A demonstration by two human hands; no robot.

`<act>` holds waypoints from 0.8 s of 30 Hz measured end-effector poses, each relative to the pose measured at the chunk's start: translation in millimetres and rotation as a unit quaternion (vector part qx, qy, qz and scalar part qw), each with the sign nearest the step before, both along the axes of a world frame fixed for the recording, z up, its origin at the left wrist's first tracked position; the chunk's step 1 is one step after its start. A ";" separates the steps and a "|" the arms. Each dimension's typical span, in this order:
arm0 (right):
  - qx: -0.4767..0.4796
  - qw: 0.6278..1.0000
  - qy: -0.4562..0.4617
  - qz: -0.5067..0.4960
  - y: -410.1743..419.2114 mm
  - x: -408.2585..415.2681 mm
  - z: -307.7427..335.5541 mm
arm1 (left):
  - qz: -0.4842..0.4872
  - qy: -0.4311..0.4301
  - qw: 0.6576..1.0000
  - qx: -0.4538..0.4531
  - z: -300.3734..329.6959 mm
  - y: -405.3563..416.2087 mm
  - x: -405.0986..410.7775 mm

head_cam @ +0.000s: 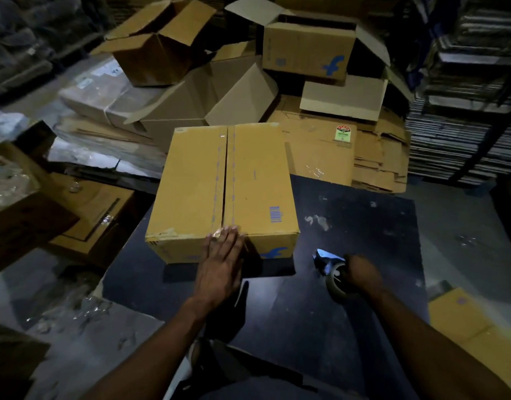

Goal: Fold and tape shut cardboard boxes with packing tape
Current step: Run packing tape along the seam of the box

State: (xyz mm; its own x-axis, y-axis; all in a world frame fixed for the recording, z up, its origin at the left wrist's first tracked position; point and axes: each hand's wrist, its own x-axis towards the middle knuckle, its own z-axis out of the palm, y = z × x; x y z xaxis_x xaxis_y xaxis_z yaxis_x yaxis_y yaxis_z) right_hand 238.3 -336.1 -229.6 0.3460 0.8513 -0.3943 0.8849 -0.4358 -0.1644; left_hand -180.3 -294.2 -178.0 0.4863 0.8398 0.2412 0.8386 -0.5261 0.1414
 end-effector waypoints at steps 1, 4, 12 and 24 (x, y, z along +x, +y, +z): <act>-0.002 1.000 0.000 -0.002 -4.1 -6.7 7.1 | -0.002 -0.041 0.999 0.001 -1.6 -11.1 6.7; 0.000 1.000 0.025 0.008 -18.9 -25.8 21.8 | 0.049 -0.202 0.974 -0.088 -10.7 -40.3 26.5; 0.120 0.975 0.188 -0.003 -57.3 -85.2 71.8 | 0.271 -0.489 0.640 -0.528 4.5 -79.5 60.1; 0.225 0.941 0.157 0.199 -23.9 -148.6 152.2 | 0.281 -0.562 0.511 -0.587 83.2 -39.3 35.6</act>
